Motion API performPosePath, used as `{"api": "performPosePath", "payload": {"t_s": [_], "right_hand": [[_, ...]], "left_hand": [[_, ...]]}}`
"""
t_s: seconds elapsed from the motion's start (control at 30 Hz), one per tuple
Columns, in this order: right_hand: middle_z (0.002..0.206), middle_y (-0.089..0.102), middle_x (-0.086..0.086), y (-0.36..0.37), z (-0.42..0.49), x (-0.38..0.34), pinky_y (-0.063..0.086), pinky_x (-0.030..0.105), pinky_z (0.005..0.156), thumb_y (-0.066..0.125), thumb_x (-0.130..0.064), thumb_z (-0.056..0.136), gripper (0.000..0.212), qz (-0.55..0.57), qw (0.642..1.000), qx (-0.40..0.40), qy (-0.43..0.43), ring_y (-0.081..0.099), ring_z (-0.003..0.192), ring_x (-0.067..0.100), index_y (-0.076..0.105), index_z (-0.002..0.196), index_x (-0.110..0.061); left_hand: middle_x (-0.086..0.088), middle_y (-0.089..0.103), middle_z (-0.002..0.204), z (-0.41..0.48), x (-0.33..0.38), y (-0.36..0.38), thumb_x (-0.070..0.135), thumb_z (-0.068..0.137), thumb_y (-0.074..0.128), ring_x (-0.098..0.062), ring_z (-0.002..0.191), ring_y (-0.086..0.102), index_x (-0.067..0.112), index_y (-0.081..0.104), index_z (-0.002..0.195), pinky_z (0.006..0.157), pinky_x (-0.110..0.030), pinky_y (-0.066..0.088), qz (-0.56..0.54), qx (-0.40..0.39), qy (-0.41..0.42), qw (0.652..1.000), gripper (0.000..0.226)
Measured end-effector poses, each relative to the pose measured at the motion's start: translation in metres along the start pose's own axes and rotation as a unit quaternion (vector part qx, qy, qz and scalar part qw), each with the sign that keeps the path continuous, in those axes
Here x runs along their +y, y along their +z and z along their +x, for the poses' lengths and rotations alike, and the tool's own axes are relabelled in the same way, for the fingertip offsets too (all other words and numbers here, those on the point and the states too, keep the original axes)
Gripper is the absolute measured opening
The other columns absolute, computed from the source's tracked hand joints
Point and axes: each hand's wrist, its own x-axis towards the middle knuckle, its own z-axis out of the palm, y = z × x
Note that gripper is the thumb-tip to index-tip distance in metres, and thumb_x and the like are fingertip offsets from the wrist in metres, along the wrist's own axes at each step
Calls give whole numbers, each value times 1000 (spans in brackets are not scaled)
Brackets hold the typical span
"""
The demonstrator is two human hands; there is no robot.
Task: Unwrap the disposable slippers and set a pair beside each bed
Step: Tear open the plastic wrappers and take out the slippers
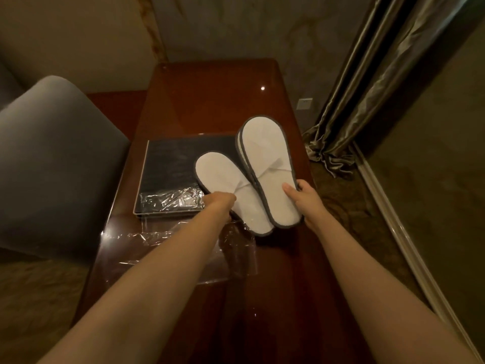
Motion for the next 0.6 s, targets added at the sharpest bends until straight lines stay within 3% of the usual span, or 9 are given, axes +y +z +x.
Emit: {"api": "performPosePath", "payload": {"t_s": [0.07, 0.23, 0.37, 0.47, 0.6], "right_hand": [[92, 62, 0, 6, 5, 10, 52, 28, 61, 60, -28, 90, 10, 7, 1000, -4, 11, 62, 79, 14, 54, 94, -20], [89, 62, -5, 10, 14, 26, 47, 21, 55, 59, -28, 90, 17, 22, 999, 6, 22, 62, 78, 9, 54, 102, -18], [96, 64, -4, 2, 16, 22, 51, 24, 63, 59, -26, 90, 23, 55, 998, -1, 26, 63, 86, 13, 55, 112, -19], [100, 64, 0, -8, 16, 12, 53, 30, 72, 59, -21, 91, 26, 77, 997, -3, 21, 64, 88, 16, 56, 116, -17], [95, 65, -1, -19, 11, -11, 54, 29, 69, 58, -16, 91, 17, 115, 993, -20, 8, 64, 83, 14, 53, 106, -18]], "left_hand": [[-19, 48, 140, 7, 0, 5, 13, 88, 54, -34, 124, 52, 2, 40, 138, 99, -42, 49, -19, -5, -15, 1000, 53], [-20, 44, 140, 17, -1, 16, 3, 90, 48, -35, 126, 47, 0, 29, 138, 106, -46, 42, -132, 66, -59, 987, 52], [-18, 58, 122, 14, -1, 17, 3, 87, 52, -32, 110, 57, -2, 49, 125, 92, -37, 50, -148, 53, -11, 987, 39], [-17, 59, 110, 5, 6, 11, 1, 87, 47, -30, 98, 57, -3, 51, 123, 86, -37, 51, -178, 42, 28, 983, 36], [-17, 57, 108, -11, 21, -2, -2, 87, 47, -29, 93, 57, -3, 45, 127, 79, -37, 48, -222, 38, 83, 971, 40]]}}
